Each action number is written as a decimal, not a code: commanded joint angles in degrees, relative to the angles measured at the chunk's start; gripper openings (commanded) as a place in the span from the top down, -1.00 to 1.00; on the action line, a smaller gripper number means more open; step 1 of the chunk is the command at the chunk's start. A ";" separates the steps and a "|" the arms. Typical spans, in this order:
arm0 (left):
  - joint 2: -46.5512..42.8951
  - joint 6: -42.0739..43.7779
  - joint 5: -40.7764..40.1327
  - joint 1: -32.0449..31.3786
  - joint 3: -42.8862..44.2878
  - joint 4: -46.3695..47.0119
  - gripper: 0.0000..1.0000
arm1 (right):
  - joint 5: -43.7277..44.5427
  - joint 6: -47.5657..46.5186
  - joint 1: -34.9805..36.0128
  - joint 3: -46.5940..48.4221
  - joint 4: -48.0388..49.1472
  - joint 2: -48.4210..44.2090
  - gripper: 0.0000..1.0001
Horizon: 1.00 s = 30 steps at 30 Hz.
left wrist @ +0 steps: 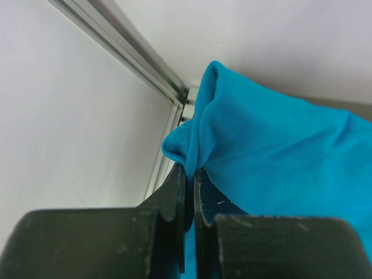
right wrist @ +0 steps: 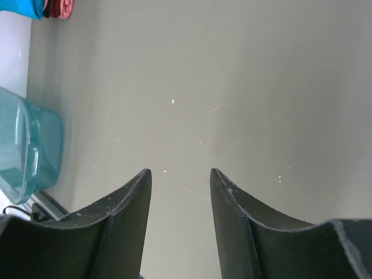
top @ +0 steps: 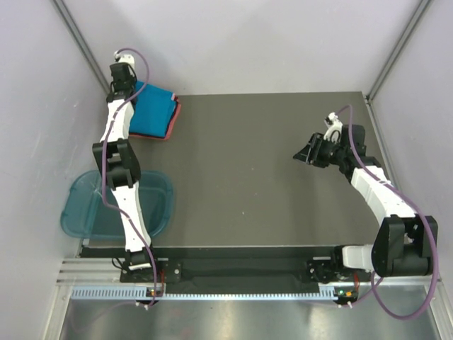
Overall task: Fold and stack the t-shirts
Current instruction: Neatly place the folded tshirt to the corner
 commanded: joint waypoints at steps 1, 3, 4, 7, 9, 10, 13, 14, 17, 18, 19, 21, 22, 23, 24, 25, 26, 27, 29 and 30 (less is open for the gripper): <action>0.01 -2.66 -0.13 0.50 3.29 8.01 1.00 | 1.33 -1.04 0.17 3.07 0.57 -0.30 0.08; 0.18 -2.93 -1.01 0.59 3.38 7.84 1.00 | 1.33 -0.96 0.26 2.98 0.58 -0.13 0.08; 0.45 -2.84 -1.89 0.59 3.56 7.57 1.00 | 1.24 -1.04 0.26 3.06 0.58 -0.04 0.08; 1.41 -3.28 -1.81 0.67 4.26 7.31 1.00 | 1.15 -1.04 0.26 3.24 -0.21 -0.56 0.08; 2.29 -3.98 -1.98 0.67 4.17 7.74 1.00 | 1.68 -1.57 0.26 3.68 -0.65 -1.09 0.08; 2.73 -4.16 -1.64 0.59 4.17 8.18 1.00 | 2.12 -1.57 0.26 3.68 -0.83 -1.27 0.08; 4.23 -4.25 -2.07 0.67 4.35 9.85 0.98 | 2.65 -1.66 0.26 3.86 -1.09 -1.18 0.08; 4.66 -4.25 -3.55 0.76 4.26 10.20 0.83 | 3.08 -1.66 0.26 3.77 -1.01 -1.27 0.08; 4.58 -3.81 -6.81 0.67 4.09 11.43 0.43 | 3.18 -1.66 0.26 3.77 -0.83 -1.18 0.07; 4.06 -3.81 -8.30 0.76 3.74 12.13 0.26 | 3.26 -1.66 0.26 3.68 -0.66 -1.01 0.07; 3.53 -3.37 -8.92 0.76 2.60 12.75 0.03 | 3.35 -1.66 0.26 3.51 -0.31 -0.92 0.07; 1.16 -4.77 -9.54 0.76 1.54 13.90 -0.09 | 3.88 -1.48 0.26 2.98 0.13 -0.92 0.07; 0.11 -6.69 -9.11 0.76 -0.12 13.99 -0.14 | 3.97 -1.48 0.26 2.72 0.31 -1.00 0.06; -2.25 -7.84 -8.41 0.68 -1.35 14.34 -0.16 | 4.14 -1.40 0.26 2.71 0.31 -1.18 0.07; -3.49 -9.16 -6.92 0.59 -2.67 14.77 -0.18 | 4.58 -1.48 0.26 2.80 0.14 -1.79 0.07; -4.72 -12.91 -5.78 0.59 -4.68 14.17 -0.20 | 4.93 -1.40 0.26 2.80 0.05 -2.23 0.07; -6.91 -15.56 -4.55 0.59 -5.57 13.38 -0.22 | 5.28 -1.48 0.26 2.80 0.05 -2.84 0.06; -7.98 -17.76 -3.23 0.41 -6.45 10.50 -0.22 | 6.16 -1.57 0.26 2.63 0.14 -3.98 0.05; -11.83 -22.60 4.75 0.15 -10.14 8.20 -0.32 | 6.34 -1.22 0.26 2.45 0.05 -4.78 0.04; -13.16 -23.92 7.22 -0.46 -12.15 7.40 -0.78 | 6.17 -0.96 0.17 2.36 0.05 -5.39 0.04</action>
